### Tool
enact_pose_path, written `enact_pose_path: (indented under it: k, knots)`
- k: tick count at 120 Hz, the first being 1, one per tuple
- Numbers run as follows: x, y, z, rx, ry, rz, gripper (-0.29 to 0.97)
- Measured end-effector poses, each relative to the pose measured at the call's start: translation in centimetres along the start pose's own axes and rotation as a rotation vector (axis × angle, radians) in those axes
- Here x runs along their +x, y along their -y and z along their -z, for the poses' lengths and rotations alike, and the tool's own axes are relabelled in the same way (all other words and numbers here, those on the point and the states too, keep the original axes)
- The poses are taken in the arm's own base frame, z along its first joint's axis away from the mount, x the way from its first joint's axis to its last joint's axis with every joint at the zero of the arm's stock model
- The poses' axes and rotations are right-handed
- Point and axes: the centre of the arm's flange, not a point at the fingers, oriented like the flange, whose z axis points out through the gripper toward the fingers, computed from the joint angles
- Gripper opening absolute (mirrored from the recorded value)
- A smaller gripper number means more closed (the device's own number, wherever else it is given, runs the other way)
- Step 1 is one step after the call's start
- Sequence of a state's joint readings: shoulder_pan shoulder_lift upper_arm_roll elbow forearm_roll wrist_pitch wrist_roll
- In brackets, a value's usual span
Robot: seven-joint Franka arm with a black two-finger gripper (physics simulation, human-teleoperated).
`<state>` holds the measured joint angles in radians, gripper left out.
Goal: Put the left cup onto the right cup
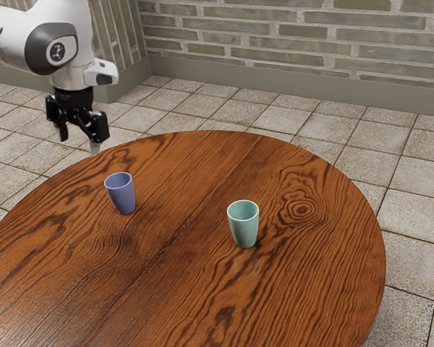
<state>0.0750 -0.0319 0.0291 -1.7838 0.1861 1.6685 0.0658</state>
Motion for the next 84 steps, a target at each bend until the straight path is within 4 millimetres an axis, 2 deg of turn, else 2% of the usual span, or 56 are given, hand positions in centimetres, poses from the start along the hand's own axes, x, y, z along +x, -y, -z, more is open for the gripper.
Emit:
enact_pose_path:
  k: [45, 84]
  knots:
    - [3.5, -1.5, -4.7, -0.041, 0.005, -0.002, 0.68]
    - [5.0, -0.5, -9.5, -0.111, 0.027, 0.055, 0.68]
